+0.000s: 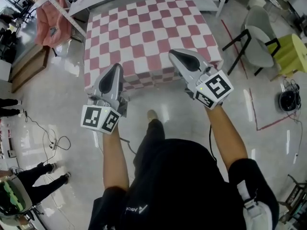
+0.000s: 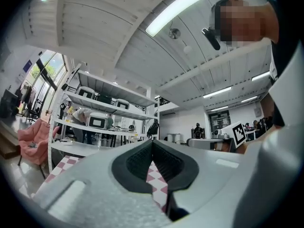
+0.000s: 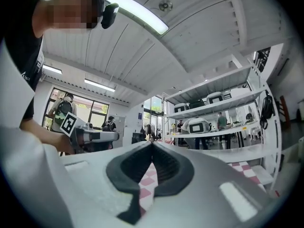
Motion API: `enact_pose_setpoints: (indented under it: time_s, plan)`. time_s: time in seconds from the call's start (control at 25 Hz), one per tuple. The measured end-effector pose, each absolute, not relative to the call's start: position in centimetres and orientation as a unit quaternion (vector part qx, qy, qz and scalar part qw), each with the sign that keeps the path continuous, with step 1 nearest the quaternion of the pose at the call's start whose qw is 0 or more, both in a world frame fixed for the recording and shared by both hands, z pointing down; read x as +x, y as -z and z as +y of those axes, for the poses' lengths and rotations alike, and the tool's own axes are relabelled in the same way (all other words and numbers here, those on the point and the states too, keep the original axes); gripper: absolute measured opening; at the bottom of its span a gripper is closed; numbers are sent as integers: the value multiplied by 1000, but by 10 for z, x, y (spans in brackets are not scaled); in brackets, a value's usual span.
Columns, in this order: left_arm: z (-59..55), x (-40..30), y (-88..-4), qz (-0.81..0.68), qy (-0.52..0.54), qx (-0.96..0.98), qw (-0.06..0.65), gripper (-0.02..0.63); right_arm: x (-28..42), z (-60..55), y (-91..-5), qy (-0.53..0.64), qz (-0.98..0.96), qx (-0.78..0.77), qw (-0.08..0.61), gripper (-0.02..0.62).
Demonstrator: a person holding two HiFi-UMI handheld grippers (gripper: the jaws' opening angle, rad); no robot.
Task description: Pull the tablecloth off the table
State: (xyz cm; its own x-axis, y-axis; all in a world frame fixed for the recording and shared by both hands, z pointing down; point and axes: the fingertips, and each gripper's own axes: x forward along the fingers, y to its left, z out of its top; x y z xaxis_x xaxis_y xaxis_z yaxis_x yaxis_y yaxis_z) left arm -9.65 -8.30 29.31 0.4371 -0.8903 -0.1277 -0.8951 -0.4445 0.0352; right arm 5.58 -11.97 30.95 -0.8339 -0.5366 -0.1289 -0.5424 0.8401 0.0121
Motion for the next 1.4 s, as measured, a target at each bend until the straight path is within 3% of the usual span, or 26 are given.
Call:
enact_pose_setpoints:
  time_s: [0.56, 1.04, 1.08, 1.12, 1.4]
  plan:
    - [-288, -198, -342, 494, -46, -867, -37, 11, -29, -311, -351, 4, 932, -362, 2, 2]
    - [-389, -225, -417, 531, 25, -838, -125, 15, -24, -413, -429, 81, 911, -391, -98, 9]
    - [-396, -227, -424, 535, 31, -834, -132, 34, -23, -419, -436, 91, 911, -389, -104, 92]
    - [-402, -229, -431, 540, 38, -829, -140, 86, -22, -426, -444, 100, 910, -387, -112, 108]
    - [-441, -255, -492, 571, 121, -788, -195, 232, -11, -477, -493, 124, 890, -404, -170, 218]
